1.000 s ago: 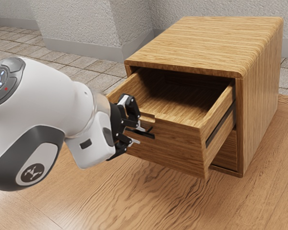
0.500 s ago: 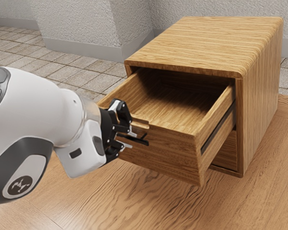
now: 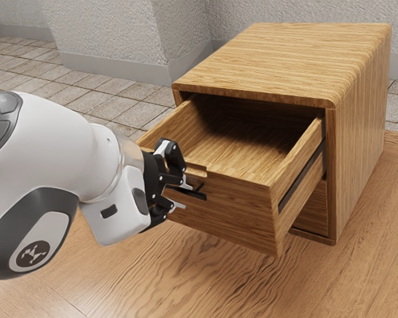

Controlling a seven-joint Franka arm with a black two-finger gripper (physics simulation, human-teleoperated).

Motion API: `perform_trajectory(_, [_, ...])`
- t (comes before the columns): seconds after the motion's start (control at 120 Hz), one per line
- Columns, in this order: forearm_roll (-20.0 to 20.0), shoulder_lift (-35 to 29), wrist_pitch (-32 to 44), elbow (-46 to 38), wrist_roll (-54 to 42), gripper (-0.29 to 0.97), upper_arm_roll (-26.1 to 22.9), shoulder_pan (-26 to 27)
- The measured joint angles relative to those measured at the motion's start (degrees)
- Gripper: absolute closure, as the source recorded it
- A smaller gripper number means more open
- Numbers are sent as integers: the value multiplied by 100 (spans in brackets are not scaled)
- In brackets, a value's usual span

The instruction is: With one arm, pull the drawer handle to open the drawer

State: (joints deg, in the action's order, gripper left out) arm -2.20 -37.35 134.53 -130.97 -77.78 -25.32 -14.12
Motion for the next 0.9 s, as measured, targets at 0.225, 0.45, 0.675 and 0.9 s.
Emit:
perform_trajectory(0.225, [8,-13,-8,-1,-5,56,0,-2])
perform_trajectory(0.45, [8,-26,-14,-1,-13,53,0,4])
perform_trajectory(0.675, [17,-22,-17,-1,-20,46,0,-1])
perform_trajectory(0.9, [17,-17,-34,-3,-23,45,0,-3])
